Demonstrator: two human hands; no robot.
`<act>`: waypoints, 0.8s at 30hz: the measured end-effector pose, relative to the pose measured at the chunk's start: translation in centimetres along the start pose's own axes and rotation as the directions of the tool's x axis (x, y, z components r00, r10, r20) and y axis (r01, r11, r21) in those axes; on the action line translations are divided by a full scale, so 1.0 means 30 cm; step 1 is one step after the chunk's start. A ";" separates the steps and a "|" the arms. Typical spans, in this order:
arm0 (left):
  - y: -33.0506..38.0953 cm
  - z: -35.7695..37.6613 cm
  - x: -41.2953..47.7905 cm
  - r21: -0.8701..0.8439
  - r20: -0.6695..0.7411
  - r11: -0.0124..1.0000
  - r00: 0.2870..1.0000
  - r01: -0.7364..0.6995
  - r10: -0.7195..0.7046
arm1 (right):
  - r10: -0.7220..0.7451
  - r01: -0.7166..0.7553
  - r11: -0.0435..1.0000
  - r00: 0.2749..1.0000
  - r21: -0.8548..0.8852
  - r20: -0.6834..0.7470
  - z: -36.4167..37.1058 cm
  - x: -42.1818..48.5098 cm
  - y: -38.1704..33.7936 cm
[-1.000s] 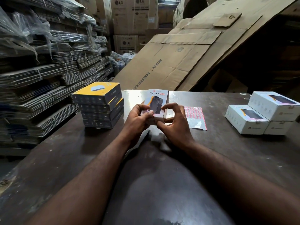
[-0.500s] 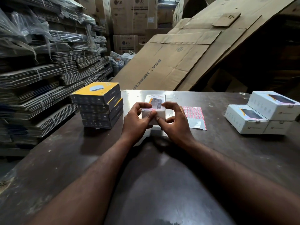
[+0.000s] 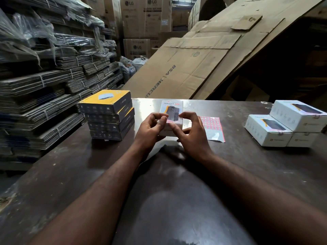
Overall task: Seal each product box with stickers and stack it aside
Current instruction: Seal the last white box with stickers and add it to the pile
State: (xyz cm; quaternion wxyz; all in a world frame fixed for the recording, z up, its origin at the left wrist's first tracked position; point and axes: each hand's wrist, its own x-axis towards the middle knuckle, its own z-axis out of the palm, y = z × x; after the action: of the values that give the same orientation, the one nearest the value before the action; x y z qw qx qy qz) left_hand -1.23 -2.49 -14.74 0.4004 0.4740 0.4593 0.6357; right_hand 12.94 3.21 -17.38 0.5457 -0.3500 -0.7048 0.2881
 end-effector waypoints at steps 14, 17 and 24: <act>0.015 0.004 0.017 -0.197 -0.114 0.976 0.986 0.095 -0.119 | -0.063 0.064 0.993 0.998 -0.104 0.016 0.013 -0.021 -0.007; 0.012 0.002 0.023 -0.206 -0.141 0.975 0.983 0.083 -0.114 | -0.030 0.032 0.993 0.999 -0.110 0.018 0.013 -0.010 0.003; -0.002 -0.011 0.038 -0.300 -0.251 0.953 0.962 0.031 -0.110 | 0.165 -0.169 0.984 0.983 0.052 0.085 0.001 0.005 -0.015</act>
State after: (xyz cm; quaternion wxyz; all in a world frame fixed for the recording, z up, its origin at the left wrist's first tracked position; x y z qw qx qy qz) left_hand -1.80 -1.48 -14.56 0.4239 0.3033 0.4258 0.7396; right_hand 12.81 3.05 -16.94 0.5009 -0.3796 -0.6855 0.3676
